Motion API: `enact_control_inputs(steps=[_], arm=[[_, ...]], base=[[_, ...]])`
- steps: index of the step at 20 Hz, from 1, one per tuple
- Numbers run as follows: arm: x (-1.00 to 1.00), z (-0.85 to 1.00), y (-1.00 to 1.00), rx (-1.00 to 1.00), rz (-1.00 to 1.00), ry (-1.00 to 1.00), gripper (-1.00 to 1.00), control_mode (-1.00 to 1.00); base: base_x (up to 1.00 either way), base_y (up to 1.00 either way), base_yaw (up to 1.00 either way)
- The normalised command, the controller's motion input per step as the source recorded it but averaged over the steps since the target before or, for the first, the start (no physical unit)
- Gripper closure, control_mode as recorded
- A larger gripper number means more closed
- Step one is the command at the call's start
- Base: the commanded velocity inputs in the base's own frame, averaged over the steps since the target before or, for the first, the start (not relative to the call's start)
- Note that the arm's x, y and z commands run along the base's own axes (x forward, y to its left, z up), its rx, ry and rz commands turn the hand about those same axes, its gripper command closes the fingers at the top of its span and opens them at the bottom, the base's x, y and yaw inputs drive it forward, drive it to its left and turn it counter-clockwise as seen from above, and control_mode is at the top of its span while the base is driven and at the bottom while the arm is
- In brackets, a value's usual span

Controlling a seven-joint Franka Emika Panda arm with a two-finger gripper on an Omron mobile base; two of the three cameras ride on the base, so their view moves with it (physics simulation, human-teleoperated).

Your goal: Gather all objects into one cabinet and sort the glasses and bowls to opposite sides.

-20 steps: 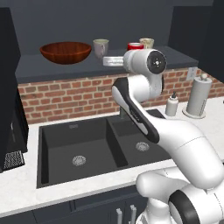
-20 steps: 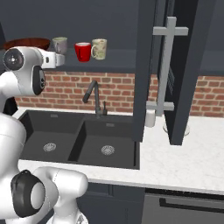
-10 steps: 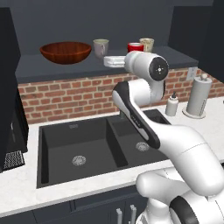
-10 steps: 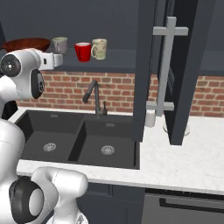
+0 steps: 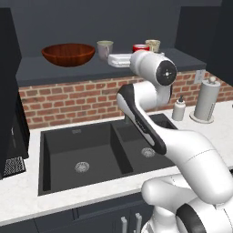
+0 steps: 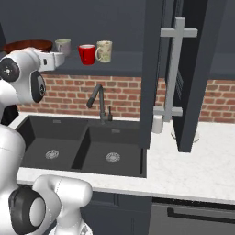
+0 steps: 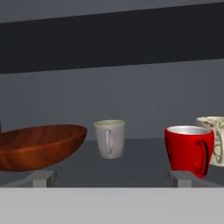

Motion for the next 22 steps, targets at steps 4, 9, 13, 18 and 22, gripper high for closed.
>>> enact_control_inputs(steps=[4, 9, 13, 18, 22], arm=[[-0.01, 0.04, 0.06, 0.00, 0.00, -0.01, -1.00, -1.00], [0.07, -0.02, 0.21, 0.00, 0.00, 0.05, -1.00, -1.00], [0.04, 0.04, 0.06, 0.00, 0.00, 0.01, -1.00, -1.00], [0.00, 0.04, 0.00, 0.00, 0.00, 0.00, -1.00, -1.00], [0.15, 0.00, 0.00, 0.00, 0.00, 0.04, -1.00, -1.00]], base=[[0.00, 0.00, 0.00], [0.00, 0.00, 0.00], [0.00, 0.00, 0.00], [0.00, 0.00, 0.00], [0.00, 0.00, 0.00]])
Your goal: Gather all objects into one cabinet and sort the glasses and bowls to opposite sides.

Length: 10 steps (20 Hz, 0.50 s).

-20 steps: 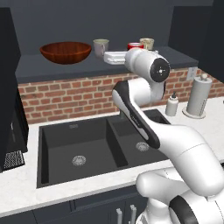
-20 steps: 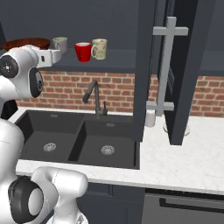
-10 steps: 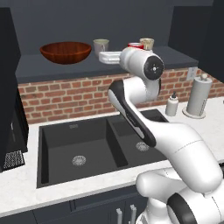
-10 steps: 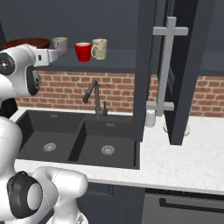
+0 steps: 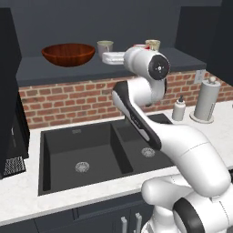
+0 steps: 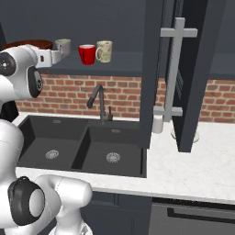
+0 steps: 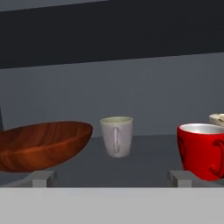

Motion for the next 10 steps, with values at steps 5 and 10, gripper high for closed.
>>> enact_control_inputs(steps=[5, 10], arm=[[0.29, 0.00, 0.00, 0.00, 0.00, 0.03, -1.00, -1.00], [0.15, 0.01, 0.00, -0.01, -0.03, 0.00, -1.00, -1.00]], base=[[0.00, 0.00, 0.00], [0.00, 0.00, 0.00]])
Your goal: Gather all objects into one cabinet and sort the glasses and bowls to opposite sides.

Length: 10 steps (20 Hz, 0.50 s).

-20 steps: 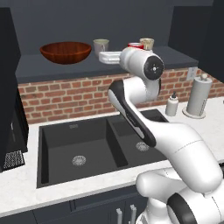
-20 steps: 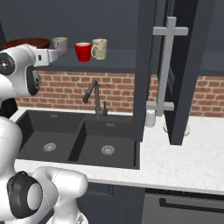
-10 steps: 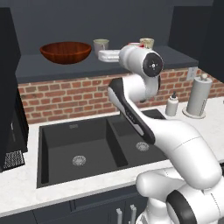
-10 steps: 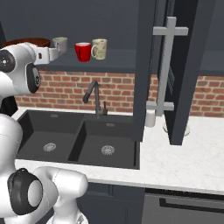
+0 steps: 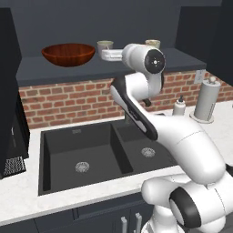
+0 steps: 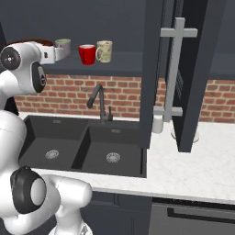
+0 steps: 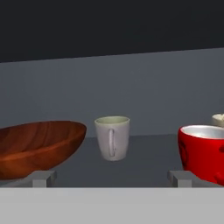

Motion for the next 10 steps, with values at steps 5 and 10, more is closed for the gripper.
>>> enact_control_inputs(steps=[5, 10], arm=[[0.26, 0.00, 0.00, -0.03, -0.04, 0.01, -1.00, -1.00], [0.30, 0.00, 0.00, -0.05, -0.05, 0.00, -1.00, -1.00]], base=[[0.00, 0.00, 0.00], [0.00, 0.00, 0.00]])
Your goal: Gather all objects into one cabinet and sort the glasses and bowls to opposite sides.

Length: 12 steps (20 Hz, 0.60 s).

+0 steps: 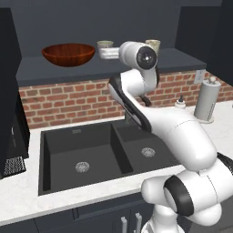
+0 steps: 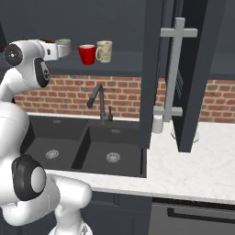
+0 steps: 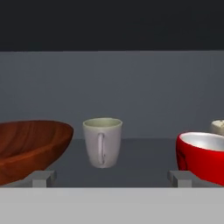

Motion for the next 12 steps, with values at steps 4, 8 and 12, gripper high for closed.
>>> enact_control_inputs(steps=[4, 8, 12], arm=[[0.27, 0.00, 0.15, -0.04, -0.01, 0.02, -1.00, -1.00], [0.20, -0.02, 0.40, -0.02, 0.00, 0.10, -1.00, -1.00], [0.16, 0.00, 0.04, 0.00, 0.00, 0.02, -1.00, -1.00]], base=[[0.00, 0.00, 0.00], [0.00, 0.00, 0.00], [0.00, 0.00, 0.00]])
